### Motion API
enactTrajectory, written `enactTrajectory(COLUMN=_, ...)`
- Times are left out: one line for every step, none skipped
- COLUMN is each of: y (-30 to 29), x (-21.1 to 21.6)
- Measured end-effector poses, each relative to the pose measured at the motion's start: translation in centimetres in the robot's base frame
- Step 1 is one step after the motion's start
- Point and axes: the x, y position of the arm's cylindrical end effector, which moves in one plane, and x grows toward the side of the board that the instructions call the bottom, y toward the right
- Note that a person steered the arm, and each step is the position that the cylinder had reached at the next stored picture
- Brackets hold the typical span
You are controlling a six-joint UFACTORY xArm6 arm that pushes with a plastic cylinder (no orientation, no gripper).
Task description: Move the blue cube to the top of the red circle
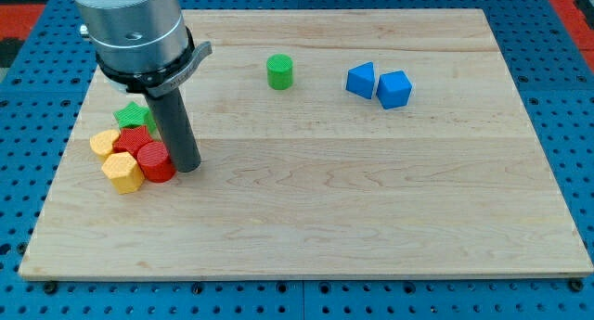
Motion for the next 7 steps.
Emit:
enactTrajectory(y=1.8, x=0.0)
enactTrajectory(y=15.5, x=0.0)
enactTrajectory(y=29.2, x=-2.2)
enactTrajectory(y=37.6, x=-8.6)
enactTrajectory(y=36.5, x=-11.3)
enactTrajectory(y=32.9, x=-12.2)
enactTrajectory(y=27.5, x=-12.1)
